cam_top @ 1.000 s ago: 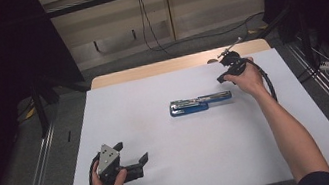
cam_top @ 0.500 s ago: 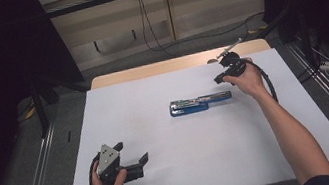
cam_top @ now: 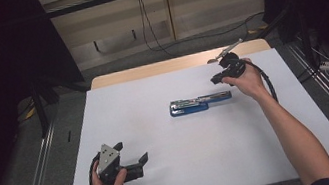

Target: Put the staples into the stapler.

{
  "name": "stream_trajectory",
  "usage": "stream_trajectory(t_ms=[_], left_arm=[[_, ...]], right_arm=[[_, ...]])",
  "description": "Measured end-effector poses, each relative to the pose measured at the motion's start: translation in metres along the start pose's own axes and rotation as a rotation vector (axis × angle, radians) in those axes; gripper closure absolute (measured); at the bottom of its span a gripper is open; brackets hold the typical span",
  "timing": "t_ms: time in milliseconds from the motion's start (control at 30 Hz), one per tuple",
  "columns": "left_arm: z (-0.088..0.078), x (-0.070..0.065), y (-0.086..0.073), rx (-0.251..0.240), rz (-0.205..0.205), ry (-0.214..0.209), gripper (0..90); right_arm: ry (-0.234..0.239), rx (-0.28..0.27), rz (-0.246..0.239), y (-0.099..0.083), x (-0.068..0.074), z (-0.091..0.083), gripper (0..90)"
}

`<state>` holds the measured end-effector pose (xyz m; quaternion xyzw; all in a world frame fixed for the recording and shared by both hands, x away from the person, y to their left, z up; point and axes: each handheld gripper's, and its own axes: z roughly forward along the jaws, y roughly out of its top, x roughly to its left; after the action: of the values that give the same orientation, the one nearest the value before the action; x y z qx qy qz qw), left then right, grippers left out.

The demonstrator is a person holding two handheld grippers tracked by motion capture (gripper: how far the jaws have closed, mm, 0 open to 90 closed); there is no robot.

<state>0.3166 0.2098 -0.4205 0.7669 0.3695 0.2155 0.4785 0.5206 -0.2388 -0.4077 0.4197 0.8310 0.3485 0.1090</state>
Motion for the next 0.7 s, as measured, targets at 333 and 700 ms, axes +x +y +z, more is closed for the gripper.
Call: stream_trajectory(t_ms=[333, 700], left_arm=[[0.000, -0.001, 0.000, 0.000, -0.001, -0.001, 4.0], [0.001, -0.001, 0.000, 0.000, -0.002, -0.005, 4.0]], right_arm=[[0.038, -0.033, -0.054, 0.003, 0.012, -0.002, 79.4], [0.075, -0.062, -0.094, 0.008, 0.024, -0.005, 79.4]])
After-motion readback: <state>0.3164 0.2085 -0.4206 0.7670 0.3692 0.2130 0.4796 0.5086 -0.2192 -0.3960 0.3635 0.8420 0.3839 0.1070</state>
